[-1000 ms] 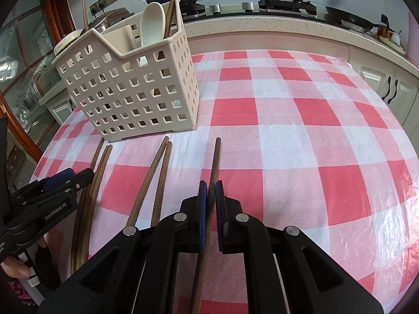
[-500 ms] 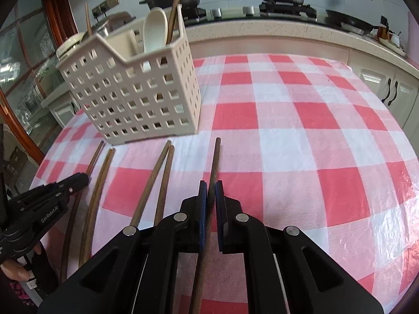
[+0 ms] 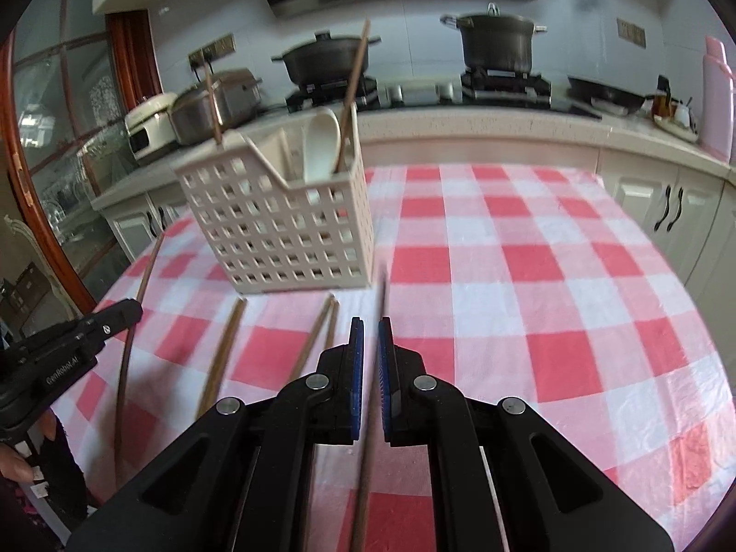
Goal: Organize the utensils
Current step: 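Lift both held chopsticks upright and carry them over the basket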
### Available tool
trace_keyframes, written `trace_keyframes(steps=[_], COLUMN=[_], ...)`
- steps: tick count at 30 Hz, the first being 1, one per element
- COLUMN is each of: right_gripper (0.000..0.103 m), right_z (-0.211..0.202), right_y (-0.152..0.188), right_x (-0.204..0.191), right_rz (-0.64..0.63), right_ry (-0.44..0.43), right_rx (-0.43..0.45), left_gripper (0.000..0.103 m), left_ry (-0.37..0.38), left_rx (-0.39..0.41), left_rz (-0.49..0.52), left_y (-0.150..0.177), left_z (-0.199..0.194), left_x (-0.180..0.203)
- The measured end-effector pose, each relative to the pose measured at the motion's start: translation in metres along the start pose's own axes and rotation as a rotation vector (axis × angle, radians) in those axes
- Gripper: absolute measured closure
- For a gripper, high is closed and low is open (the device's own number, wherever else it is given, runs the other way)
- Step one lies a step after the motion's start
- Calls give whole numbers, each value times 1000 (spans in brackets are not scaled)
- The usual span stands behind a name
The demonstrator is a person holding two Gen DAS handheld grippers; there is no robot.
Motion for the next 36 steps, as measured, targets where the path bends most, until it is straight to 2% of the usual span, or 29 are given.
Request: trace_keyframes(steps=[4, 8, 11, 13, 14, 21, 23, 24, 25, 26, 30, 36], right_gripper=[96, 96, 83, 64, 63, 67, 73, 81, 95, 96, 97, 97], right_z=[-17, -9, 11, 25, 30, 67, 74, 73, 73, 72, 63, 24], right_y=[-6, -2, 10, 18, 20, 26, 27, 27, 27, 28, 30, 11], right_x=[-2, 2, 11, 13, 12, 5, 5, 5, 5, 5, 6, 2], right_rz=[-10, 0, 24, 19, 11, -60, -83, -85, -83, -85, -65, -30], right_ry=[-1, 6, 12, 24, 31, 95, 132, 134, 134, 143, 135, 90], right_rx=[40, -14, -104, -152, -168, -266, -279, -281, -285, -283, -235, -89], left_gripper=[97, 97, 97, 97, 97, 97, 97, 97, 97, 97, 97, 97], left_ry=[-8, -18, -19, -22, -22, -22, -21, -20, -20, -20, -14, -13], left_rx=[47, 48, 46, 55, 60, 64, 63, 63, 63, 63, 62, 84], left_rz=[23, 33, 24, 29, 32, 39, 38, 37, 36, 35, 26, 28], left_y=[0, 2, 4, 4, 5, 5, 5, 5, 6, 6, 7, 6], left_z=[-19, -23, -24, -27, -29, -29, -29, -29, -29, -29, -29, -36], left_x=[5, 6, 3, 3, 4, 2, 2, 1, 0, -1, -3, -4])
Point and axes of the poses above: each gripper's, at about its wrist camera, not at the fingertips, and z roughly the way its jaws point, x to its right, y to its underside, the point moved 4 cm from there along z, roughly the way its jaws point, and after that the axes turned 4 degrees about -x, right-handed, at the moved point
